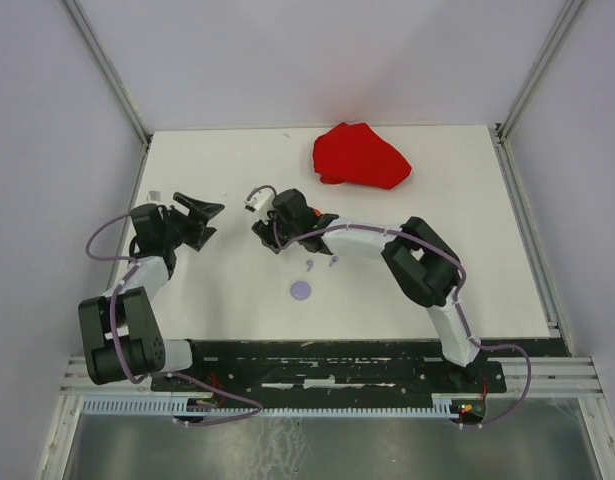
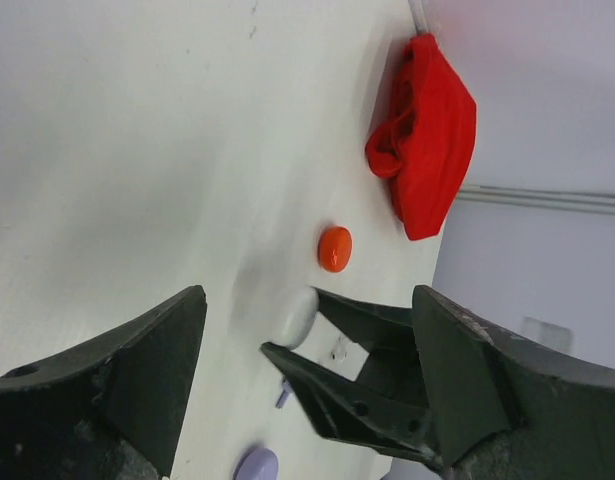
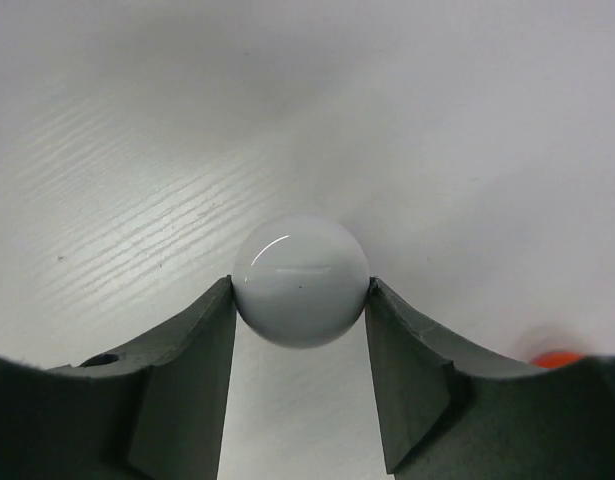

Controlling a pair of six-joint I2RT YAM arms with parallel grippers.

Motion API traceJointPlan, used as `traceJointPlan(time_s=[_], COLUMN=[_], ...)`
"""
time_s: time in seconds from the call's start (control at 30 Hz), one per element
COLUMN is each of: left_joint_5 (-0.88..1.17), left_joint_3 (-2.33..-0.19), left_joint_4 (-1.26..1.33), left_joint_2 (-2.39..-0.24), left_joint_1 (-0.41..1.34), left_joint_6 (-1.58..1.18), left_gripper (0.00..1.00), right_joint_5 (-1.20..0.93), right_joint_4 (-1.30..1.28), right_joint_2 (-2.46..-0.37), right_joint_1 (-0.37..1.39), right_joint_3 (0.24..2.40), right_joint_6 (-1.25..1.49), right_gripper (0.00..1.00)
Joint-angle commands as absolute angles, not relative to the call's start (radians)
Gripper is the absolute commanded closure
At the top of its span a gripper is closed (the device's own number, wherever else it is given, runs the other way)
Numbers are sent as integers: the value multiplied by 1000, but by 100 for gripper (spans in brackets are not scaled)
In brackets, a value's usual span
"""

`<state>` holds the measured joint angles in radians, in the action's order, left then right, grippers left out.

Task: Insert the wireless bluetooth earbuds into the charging case
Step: Pick up the charging case at the center of the board.

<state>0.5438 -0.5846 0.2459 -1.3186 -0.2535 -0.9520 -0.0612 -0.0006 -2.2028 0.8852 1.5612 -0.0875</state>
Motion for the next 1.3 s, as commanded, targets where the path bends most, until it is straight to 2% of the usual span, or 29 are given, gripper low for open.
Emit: traceJointPlan(time_s=[0.0,0.23,0.47,0.7,1.27], left_joint_5=[633,696,740,790,860], left_joint_3=[-667,-754,-814,-825,-795], left_joint_4=[313,374,433,569,676], left_joint_2=[-1351,-1470,-1556,-1605,-1613], left_joint_1=[-192,-42,53,110,181], left_joint_6=[-970,-980,-981,-1039,-1033], left_gripper=[12,13,15,16,25], right_joint_5=[-135,-277,-323,-348,-389], right_joint_4=[195,225,182,144,134], right_joint_2=[-2013,-1845,-1744,-1706,-1698], right_joint_1=[832,753,718,710,692], right_joint_3=[1474,1315,1233,1197,1192], right_joint_6=[-87,-95,-126,-137,-130], right_gripper=[54,54,55,55,55])
